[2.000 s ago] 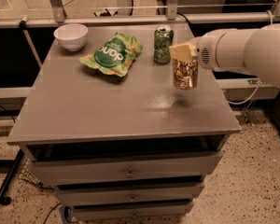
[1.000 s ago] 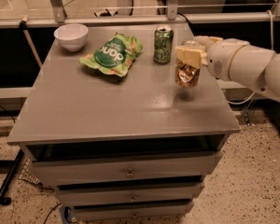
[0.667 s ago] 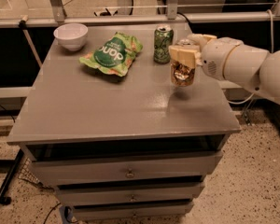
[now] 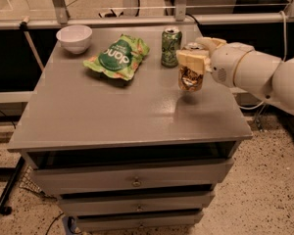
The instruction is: Place orange can upright
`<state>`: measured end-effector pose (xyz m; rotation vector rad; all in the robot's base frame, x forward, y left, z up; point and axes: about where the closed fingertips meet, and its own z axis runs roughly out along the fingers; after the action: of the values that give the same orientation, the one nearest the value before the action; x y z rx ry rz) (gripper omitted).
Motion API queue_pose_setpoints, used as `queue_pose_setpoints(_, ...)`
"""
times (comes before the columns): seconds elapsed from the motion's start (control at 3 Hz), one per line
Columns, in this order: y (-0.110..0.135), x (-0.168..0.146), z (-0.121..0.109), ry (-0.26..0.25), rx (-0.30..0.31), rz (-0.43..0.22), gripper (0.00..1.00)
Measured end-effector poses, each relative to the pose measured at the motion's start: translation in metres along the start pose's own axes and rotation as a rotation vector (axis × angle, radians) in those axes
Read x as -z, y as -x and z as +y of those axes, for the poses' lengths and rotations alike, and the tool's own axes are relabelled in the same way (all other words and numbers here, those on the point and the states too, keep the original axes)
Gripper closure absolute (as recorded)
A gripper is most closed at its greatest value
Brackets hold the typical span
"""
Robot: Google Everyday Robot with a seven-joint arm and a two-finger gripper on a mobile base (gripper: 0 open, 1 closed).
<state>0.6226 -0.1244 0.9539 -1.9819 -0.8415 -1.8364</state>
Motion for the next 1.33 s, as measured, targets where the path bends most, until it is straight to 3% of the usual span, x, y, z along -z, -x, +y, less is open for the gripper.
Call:
queue_pose_setpoints(0.67, 0.008, 0.004, -0.003, -0.036, 0.011, 0.098, 1.00)
queue_pose_setpoints(1.33, 0.021, 0.006, -0.008, -0.063, 0.045, 0.137, 1.00)
